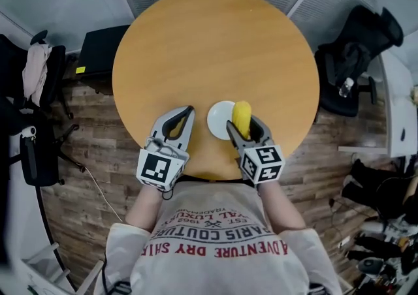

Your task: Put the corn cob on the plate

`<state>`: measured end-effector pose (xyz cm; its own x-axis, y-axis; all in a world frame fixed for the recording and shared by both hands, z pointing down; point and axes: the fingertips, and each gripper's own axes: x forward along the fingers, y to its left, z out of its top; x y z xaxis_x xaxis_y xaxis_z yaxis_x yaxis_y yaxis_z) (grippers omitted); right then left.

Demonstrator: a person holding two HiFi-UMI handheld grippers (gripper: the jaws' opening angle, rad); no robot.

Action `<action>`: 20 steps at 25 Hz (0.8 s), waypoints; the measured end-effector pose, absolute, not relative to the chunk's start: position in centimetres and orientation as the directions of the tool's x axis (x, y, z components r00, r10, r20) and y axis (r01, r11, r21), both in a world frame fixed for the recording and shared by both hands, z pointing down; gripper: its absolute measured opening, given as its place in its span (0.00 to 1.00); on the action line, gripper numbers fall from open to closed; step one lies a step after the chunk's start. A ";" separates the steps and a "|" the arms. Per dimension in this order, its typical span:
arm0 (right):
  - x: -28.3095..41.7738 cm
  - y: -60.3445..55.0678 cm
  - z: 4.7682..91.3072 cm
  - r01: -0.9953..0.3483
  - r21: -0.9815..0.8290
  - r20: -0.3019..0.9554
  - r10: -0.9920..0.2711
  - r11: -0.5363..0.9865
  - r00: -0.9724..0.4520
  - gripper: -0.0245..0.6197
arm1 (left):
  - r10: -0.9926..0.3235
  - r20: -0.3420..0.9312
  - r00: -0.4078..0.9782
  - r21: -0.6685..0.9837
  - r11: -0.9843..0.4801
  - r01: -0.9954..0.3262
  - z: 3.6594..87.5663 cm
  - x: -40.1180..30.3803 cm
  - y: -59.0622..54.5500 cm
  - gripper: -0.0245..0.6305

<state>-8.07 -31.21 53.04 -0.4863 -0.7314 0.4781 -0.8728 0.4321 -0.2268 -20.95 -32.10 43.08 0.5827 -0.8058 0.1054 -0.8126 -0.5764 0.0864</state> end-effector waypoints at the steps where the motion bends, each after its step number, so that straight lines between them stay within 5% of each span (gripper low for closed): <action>1: -8.2 -31.3 53.9 -0.874 -0.224 0.495 -0.722 0.431 -0.483 0.45 | -0.804 0.108 0.585 0.090 -0.578 -0.811 43.5 -21.0 -32.1 0.09; 20: -9.2 -32.7 68.1 -0.859 -0.204 0.792 -0.437 0.469 -0.426 0.45 | -0.770 0.172 0.614 0.073 -0.612 -0.788 49.7 -18.9 -33.8 0.09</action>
